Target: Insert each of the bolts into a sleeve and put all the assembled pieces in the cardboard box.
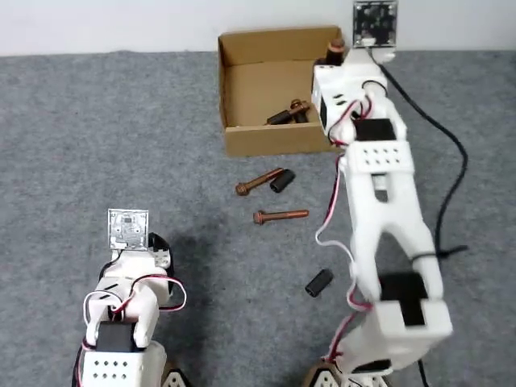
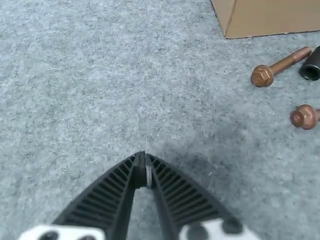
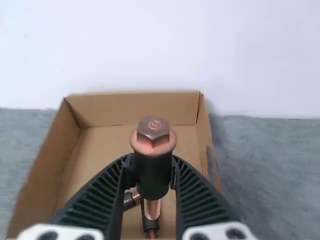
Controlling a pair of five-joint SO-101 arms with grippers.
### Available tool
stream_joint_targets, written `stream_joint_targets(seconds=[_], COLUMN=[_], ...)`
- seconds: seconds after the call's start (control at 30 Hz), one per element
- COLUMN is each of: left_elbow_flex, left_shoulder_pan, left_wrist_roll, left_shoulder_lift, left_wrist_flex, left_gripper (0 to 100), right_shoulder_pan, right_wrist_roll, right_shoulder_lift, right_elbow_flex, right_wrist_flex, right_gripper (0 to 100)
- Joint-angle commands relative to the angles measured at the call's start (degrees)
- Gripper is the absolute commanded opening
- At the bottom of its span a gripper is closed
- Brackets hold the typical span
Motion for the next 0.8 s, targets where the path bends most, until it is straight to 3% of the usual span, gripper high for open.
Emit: stream_joint_targets(seconds=[0.0,0.27,0.5,0.67,0.77], left_elbow_flex=[-0.3,-0.2,-0.2,-0.2,-0.2], left_shoulder_pan=[-0.4,-0.5,-2.5,-2.8,-2.8], left_wrist_roll=[-0.2,-0.3,-0.3,-0.3,-0.4], left_shoulder_lift=[0.0,0.0,0.0,0.0,0.0], left_wrist_flex=[-0.5,-0.5,-0.6,-0.6,-0.6], left_gripper=[0,0,0,0,0], right_shoulder_pan=[0.4,0.3,0.4,0.7,0.3], right_wrist_roll=[0.5,8.6,12.7,14.1,14.2], right_shoulder_lift=[5.9,20.3,25.9,27.2,27.2], right_elbow_flex=[-7.6,-14.1,-14.7,-14.7,-14.7], right_wrist_flex=[-3.9,-5.1,0.8,5.4,6.5], right_gripper=[0.8,0.8,2.0,16.9,17.5])
